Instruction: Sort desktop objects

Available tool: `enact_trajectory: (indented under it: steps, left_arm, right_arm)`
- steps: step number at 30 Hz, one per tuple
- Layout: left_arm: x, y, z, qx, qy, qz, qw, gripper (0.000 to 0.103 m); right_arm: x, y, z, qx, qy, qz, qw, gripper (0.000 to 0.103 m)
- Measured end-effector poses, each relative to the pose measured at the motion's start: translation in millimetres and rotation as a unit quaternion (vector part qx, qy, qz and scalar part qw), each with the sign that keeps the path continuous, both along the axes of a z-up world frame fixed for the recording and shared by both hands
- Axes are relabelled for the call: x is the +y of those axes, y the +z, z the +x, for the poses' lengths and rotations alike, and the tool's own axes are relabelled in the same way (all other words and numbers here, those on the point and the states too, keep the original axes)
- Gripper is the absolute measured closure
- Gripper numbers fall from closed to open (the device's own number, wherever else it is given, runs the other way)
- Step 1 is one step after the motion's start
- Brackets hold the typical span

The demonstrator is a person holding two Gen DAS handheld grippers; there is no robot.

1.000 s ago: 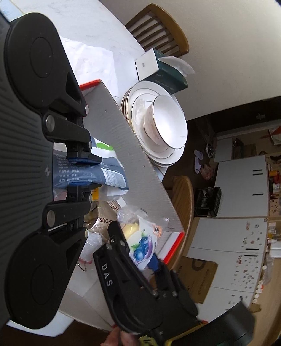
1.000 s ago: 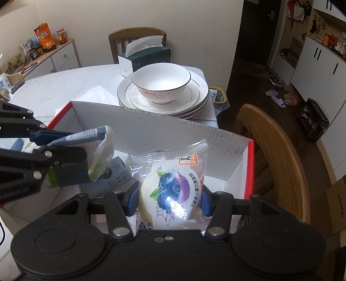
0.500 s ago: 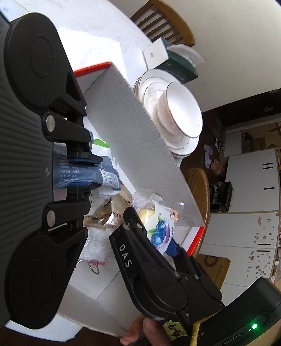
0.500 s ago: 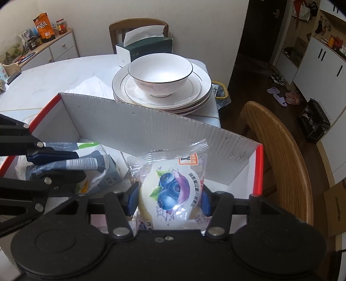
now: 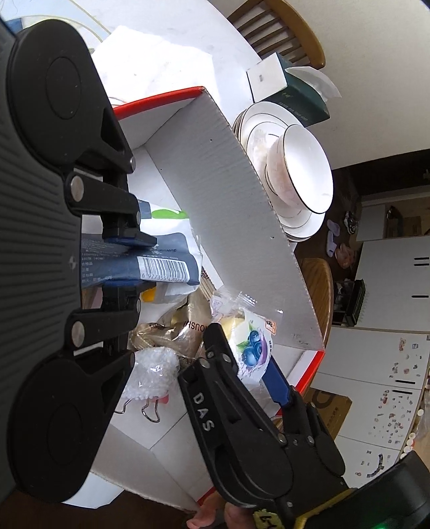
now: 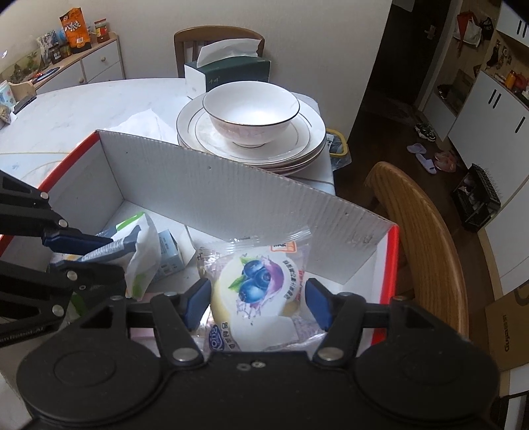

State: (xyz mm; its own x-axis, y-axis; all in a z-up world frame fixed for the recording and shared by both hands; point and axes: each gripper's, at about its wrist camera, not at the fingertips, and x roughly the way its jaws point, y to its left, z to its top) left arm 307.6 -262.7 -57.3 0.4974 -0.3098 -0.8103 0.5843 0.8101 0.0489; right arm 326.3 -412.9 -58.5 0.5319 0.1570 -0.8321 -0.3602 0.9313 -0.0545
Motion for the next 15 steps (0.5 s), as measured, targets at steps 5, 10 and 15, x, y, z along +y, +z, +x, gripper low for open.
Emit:
enact_trajectory:
  steps: [5, 10, 15]
  left_arm:
    - [2, 1, -7, -0.002, -0.001, -0.008, 1.0000, 0.035]
    - [4, 8, -13, -0.009, -0.004, -0.024, 0.9997, 0.032]
    - [8, 16, -19, -0.013, 0.000, -0.039, 0.9992, 0.032]
  right_arm:
    - [-6, 9, -4, -0.006, 0.000, 0.011, 1.000, 0.040]
    - [-13, 20, -12, -0.013, -0.001, 0.025, 1.000, 0.036]
    - [-18, 29, -21, -0.020, 0.000, 0.037, 0.999, 0.031]
